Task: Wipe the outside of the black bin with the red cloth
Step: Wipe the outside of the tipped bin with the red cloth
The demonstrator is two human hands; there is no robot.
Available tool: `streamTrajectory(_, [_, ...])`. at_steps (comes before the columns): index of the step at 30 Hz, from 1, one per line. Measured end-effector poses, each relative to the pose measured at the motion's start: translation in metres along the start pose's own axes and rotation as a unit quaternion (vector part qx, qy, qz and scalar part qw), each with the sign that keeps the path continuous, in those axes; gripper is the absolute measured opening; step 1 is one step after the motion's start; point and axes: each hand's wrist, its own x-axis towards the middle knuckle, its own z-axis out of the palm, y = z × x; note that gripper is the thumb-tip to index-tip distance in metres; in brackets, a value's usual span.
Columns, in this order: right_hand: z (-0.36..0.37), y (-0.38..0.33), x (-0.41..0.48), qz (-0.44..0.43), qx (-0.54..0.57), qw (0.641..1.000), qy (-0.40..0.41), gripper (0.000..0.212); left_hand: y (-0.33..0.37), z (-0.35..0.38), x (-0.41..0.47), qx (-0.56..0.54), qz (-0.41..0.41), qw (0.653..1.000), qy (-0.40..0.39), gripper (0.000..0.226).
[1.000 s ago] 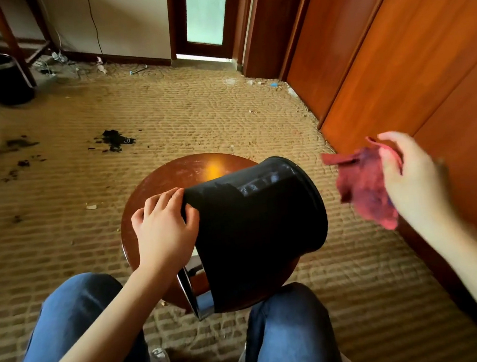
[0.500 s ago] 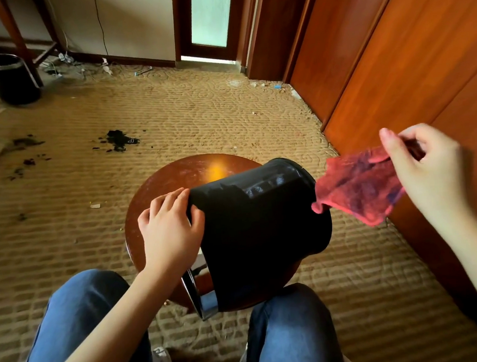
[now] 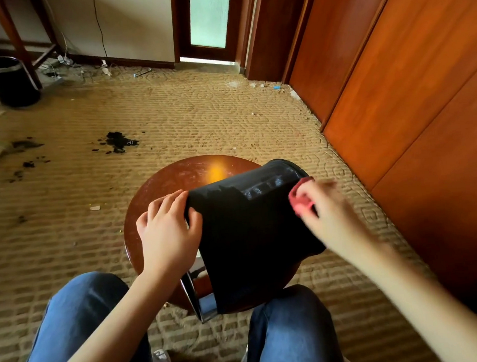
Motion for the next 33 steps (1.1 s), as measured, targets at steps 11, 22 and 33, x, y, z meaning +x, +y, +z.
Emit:
streamTrajectory(11, [0.032,0.019,-0.019,0.017,-0.028,0.996,0.078,0.018,0.001,0.0,0.002,-0.009,-0.001,1.0,0.001,0.056])
streamTrajectory(22, [0.031,0.045,0.061,0.114,0.01,0.993,0.034,0.012,0.006,-0.002,-0.018,0.041,0.033,0.999,0.009,0.062])
streamTrajectory(33, [0.027,0.024,-0.023,0.083,0.008,0.995,0.057,0.011,0.001,-0.002,0.009,0.036,-0.014,0.999,-0.029,0.047])
